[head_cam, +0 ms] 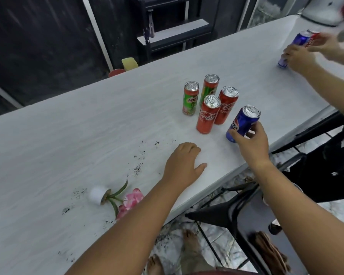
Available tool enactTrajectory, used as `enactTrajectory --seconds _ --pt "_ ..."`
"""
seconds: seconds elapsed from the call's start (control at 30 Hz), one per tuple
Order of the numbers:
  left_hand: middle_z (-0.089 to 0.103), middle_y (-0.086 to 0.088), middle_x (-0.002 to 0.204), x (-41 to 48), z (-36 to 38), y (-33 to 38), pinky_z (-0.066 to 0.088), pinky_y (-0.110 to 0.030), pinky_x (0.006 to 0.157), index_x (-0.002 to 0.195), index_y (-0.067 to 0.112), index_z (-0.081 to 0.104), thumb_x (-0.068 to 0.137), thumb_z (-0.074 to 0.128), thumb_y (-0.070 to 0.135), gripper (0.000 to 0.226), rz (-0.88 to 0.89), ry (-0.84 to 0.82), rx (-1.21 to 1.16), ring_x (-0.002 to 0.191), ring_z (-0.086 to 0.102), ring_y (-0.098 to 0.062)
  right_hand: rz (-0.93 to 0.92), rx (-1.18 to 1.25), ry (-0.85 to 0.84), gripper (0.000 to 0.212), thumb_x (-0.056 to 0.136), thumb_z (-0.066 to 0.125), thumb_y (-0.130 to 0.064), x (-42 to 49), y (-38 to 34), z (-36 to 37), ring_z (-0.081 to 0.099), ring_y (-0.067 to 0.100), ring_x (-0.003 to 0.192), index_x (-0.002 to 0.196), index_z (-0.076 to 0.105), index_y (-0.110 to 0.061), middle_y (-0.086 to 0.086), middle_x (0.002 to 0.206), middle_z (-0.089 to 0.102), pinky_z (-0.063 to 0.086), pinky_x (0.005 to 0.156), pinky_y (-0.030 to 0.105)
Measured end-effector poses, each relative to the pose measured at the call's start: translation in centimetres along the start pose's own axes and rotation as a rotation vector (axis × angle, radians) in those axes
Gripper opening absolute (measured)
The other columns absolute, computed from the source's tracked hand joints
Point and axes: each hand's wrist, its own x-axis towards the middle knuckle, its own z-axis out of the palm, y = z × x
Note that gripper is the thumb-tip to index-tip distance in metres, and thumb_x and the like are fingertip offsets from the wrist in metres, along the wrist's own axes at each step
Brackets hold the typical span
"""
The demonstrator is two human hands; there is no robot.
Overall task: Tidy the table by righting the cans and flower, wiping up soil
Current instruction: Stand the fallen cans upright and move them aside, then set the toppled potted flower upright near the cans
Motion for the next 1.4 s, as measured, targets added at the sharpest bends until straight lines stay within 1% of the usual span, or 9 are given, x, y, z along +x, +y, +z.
enactTrajectory --seconds 0.13,0.33,0.47,0.6,0.7,0.87,1.03,1.23,1.4 --pt "0.057 -0.002 0.156 -0.2 0.2 0.0 0.045 -0.036 0.117 0.149 0.016 0.064 0.102 0.072 0.048 0.058 -0.01 0.014 -0.029 0.149 0.046 -0.021 -0.003 -0.02 -0.014 0.068 0.076 0.085 -0.048 -0.4 0.2 -0.1 0.067 -0.001 0.11 0.137 0.058 -0.038 -0.019 0.13 0.067 0.052 0.081 0.023" --pt "0.055 -0.003 0.159 -0.4 0.1 0.2 0.041 -0.035 0.122 0.151 0.015 0.063 0.103 0.071 0.048 0.059 -0.017 0.011 -0.031 0.151 0.044 -0.021 0.042 -0.039 -0.023 0.073 0.079 0.091 -0.041 -0.4 1.1 -0.1 0.068 0.008 0.117 0.141 0.055 -0.032 -0.011 0.136 0.068 0.056 0.101 0.038" --pt "0.058 -0.001 0.153 -0.6 -0.7 0.3 0.051 -0.037 0.112 0.151 0.017 0.062 0.102 0.071 0.05 0.06 -0.05 0.009 -0.055 0.144 0.048 -0.018 0.131 -0.021 -0.009 0.095 0.086 0.092 -0.026 -2.2 2.1 -0.2 0.051 0.014 0.133 0.162 0.035 -0.023 0.0 0.151 0.053 0.045 0.113 0.037" --pt "0.06 0.004 0.146 -1.9 -2.5 -0.6 0.055 -0.036 0.103 0.149 0.019 0.062 0.103 0.069 0.052 0.057 -0.089 0.073 -0.062 0.137 0.053 -0.016 0.065 -0.112 -0.001 0.076 0.091 0.086 -0.028 -5.8 2.8 0.6 0.05 0.01 0.133 0.153 0.044 -0.029 -0.006 0.148 0.054 0.045 0.113 0.038" --pt "0.061 0.005 0.147 -3.1 -4.3 -1.9 0.054 -0.036 0.105 0.147 0.02 0.064 0.104 0.068 0.051 0.053 -0.116 0.124 -0.027 0.14 0.052 -0.015 -0.042 -0.177 -0.097 0.056 0.094 0.082 -0.036 -8.3 2.6 2.2 0.052 0.008 0.133 0.142 0.053 -0.035 -0.014 0.141 0.056 0.044 0.11 0.033" --pt "0.06 0.009 0.146 -5.2 -8.1 -5.3 0.052 -0.033 0.104 0.146 0.025 0.064 0.104 0.065 0.055 0.051 -0.213 0.209 -0.013 0.139 0.052 -0.012 -0.147 -0.231 -0.28 0.039 0.098 0.076 -0.039 -10.1 0.3 5.5 0.052 0.004 0.131 0.133 0.058 -0.041 -0.02 0.134 0.058 0.042 0.107 0.024" --pt "0.061 0.011 0.147 -8.5 -12.6 -10.1 0.045 -0.028 0.101 0.143 0.027 0.066 0.104 0.065 0.056 0.048 -0.337 0.305 0.006 0.139 0.053 -0.012 -0.204 -0.211 -0.437 0.028 0.1 0.075 -0.036 -11.6 -2.7 9.1 0.056 -0.005 0.123 0.127 0.065 -0.038 -0.021 0.132 0.063 0.034 0.089 -0.006" --pt "0.061 0.013 0.146 -15.7 -16.4 -17.1 0.047 -0.03 0.096 0.14 0.032 0.066 0.105 0.062 0.056 0.042 -0.571 0.426 0.01 0.135 0.057 -0.013 -0.291 -0.117 -0.624 0.022 0.098 0.077 -0.035 -14.6 -6.1 13.8 0.056 -0.016 0.121 0.118 0.073 -0.042 -0.03 0.122 0.069 0.035 0.095 -0.003" --pt "0.062 0.01 0.145 -23.1 -16.8 -22.2 0.049 -0.035 0.096 0.137 0.029 0.068 0.107 0.063 0.047 0.036 -0.74 0.478 0.045 0.137 0.056 -0.017 -0.391 -0.109 -0.88 0.022 0.098 0.078 -0.033 -16.7 -9.1 17.4 0.061 -0.009 0.122 0.118 0.076 -0.042 -0.032 0.123 0.07 0.04 0.098 0.002"
